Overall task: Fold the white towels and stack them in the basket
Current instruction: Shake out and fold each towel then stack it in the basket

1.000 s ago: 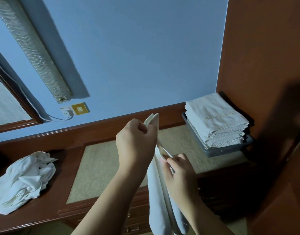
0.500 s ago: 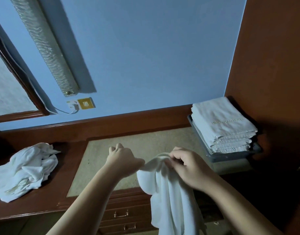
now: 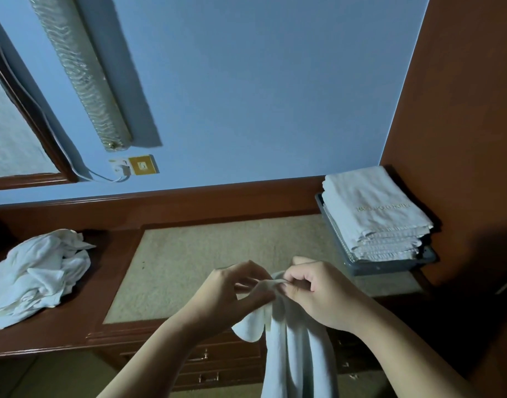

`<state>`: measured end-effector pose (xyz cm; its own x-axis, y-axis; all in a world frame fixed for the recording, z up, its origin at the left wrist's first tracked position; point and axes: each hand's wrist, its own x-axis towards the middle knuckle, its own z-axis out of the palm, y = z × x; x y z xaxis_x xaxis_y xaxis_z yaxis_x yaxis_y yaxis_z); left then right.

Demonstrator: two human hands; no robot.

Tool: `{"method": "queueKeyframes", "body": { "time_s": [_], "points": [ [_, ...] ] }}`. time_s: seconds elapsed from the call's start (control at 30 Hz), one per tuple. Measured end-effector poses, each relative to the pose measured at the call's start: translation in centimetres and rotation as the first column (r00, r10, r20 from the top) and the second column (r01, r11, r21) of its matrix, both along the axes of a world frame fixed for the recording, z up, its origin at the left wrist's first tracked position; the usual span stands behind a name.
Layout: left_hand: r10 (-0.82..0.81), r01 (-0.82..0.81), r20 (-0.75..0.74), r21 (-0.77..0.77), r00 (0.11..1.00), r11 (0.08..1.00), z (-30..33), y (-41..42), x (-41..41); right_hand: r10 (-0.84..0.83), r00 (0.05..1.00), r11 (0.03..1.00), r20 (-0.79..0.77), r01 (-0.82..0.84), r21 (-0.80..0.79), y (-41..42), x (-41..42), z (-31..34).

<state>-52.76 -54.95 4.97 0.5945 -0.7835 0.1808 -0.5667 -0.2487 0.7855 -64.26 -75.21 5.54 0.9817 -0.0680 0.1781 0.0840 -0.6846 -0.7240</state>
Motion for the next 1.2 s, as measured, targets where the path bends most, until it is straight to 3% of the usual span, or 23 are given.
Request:
{"method": "queueKeyframes", "body": {
  "time_s": [0.1,0.23,0.33,0.43,0.57,0.67,0.8,0.93,1.1,1.2],
  "points": [
    [-0.01,0.009,-0.037,-0.025,0.999,1.0,-0.9,0.2,-0.4,0.033,0.999,0.997,0.032,-0.031,-0.067,0.0,-0.3,-0.2],
    [-0.061,0.059,0.105,0.021,0.993,0.998,-2.0,0.4,-0.1,0.09,0.995,0.987,0.045,-0.082,-0.14,0.2,-0.5,-0.3],
    [-0.156,0.128,0.212,0.137,0.965,0.982,-2.6,0.5,0.2,0.12,0.992,0.98,0.032,-0.113,-0.164,0.5,-0.7,-0.6],
    [-0.194,0.161,0.2,0.17,0.961,0.972,-3.0,0.5,0.1,0.126,0.991,0.979,0.032,-0.119,-0.164,0.6,-0.8,-0.8],
    [-0.06,0.044,0.258,0.067,0.964,0.997,-3.3,1.0,1.0,0.109,0.994,0.979,0.025,-0.103,-0.176,0.2,-0.9,-1.0],
    [0.009,-0.04,0.341,0.085,0.94,0.996,-3.8,0.8,1.2,0.088,0.996,0.974,0.018,-0.083,-0.212,0.2,-0.8,-1.4],
    [0.08,-0.195,0.53,0.165,0.844,0.967,-4.8,0.4,1.5,0.066,0.997,0.977,0.043,-0.056,-0.205,0.4,-0.5,-2.0],
    [0.117,-0.273,0.622,0.161,0.774,0.948,-3.5,0.5,1.8,0.015,0.998,0.987,0.059,-0.005,-0.159,0.4,-0.2,-2.7],
    [-0.01,-0.093,0.713,0.106,0.701,0.99,1.0,1.5,3.0,-0.058,0.984,0.99,0.168,0.079,-0.12,0.9,0.5,-4.3],
    [-0.239,0.078,0.762,0.242,0.601,0.967,4.4,1.1,4.2,-0.053,0.911,0.974,0.409,0.137,-0.178,2.5,0.2,-7.1]
  ]
}}
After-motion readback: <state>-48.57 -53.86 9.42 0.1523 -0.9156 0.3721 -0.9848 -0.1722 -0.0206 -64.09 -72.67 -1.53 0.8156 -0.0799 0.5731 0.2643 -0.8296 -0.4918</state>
